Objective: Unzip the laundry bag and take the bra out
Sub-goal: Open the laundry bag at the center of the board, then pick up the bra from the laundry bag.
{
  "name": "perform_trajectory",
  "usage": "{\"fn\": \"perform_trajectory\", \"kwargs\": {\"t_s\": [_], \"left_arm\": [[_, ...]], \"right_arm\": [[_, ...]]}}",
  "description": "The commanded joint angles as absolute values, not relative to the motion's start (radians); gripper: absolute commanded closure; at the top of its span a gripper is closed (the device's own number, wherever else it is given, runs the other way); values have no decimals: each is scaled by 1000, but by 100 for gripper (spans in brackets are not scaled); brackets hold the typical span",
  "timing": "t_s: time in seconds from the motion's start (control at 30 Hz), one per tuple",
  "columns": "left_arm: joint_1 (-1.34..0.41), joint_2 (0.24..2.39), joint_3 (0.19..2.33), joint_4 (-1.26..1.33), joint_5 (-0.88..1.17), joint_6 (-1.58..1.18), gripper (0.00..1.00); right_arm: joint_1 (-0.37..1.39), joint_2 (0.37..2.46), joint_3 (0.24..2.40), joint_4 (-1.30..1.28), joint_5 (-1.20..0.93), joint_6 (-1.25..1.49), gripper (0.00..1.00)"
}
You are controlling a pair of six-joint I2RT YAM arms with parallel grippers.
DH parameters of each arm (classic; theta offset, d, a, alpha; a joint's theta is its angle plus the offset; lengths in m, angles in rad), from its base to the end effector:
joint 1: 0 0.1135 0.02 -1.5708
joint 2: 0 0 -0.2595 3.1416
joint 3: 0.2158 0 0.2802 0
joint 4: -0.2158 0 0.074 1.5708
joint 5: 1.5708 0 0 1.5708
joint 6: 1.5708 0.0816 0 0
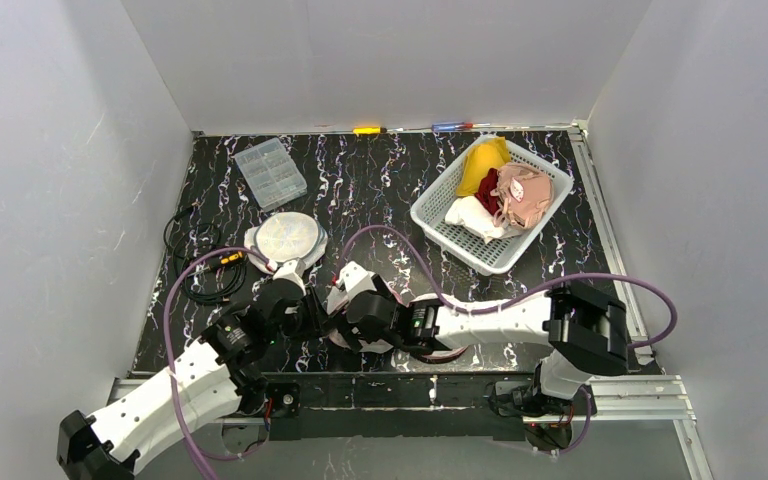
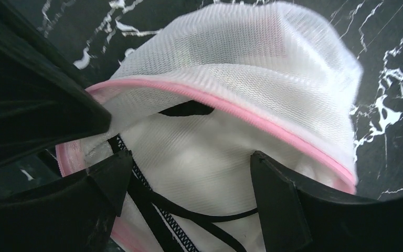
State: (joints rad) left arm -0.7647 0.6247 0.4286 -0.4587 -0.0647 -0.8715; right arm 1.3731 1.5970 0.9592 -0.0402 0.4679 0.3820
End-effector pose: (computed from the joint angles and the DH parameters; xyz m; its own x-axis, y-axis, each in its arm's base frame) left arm 0.1573 -0.1436 0.1761 -0.7833 -0.3068 -0.5407 0.0846 0.8090 -0.5817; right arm 0.1140 0.3818 0.1660 -0.4148 -0.3769 -0.8282 -0.7021 0.7115 0.0278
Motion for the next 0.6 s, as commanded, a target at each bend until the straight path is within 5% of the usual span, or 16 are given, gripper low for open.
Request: {"fn": "perform_trajectory", "kwargs": {"t_s": [0.0, 0.1, 0.3, 0.57], "left_arm": [[-760, 594, 403, -500, -38, -873, 74], [-760, 591, 391, -497, -33, -882, 77], [-761, 612, 376, -485, -36, -885, 100], [-761, 645, 371, -461, -51, -879, 100]], "right_arm": [[1379, 1630, 978, -50, 492, 384, 11], [1381, 1650, 979, -57, 498, 388, 11], [1381, 1717, 997, -121, 539, 415, 17], [1383, 1705, 985, -167, 617, 460, 70]]}}
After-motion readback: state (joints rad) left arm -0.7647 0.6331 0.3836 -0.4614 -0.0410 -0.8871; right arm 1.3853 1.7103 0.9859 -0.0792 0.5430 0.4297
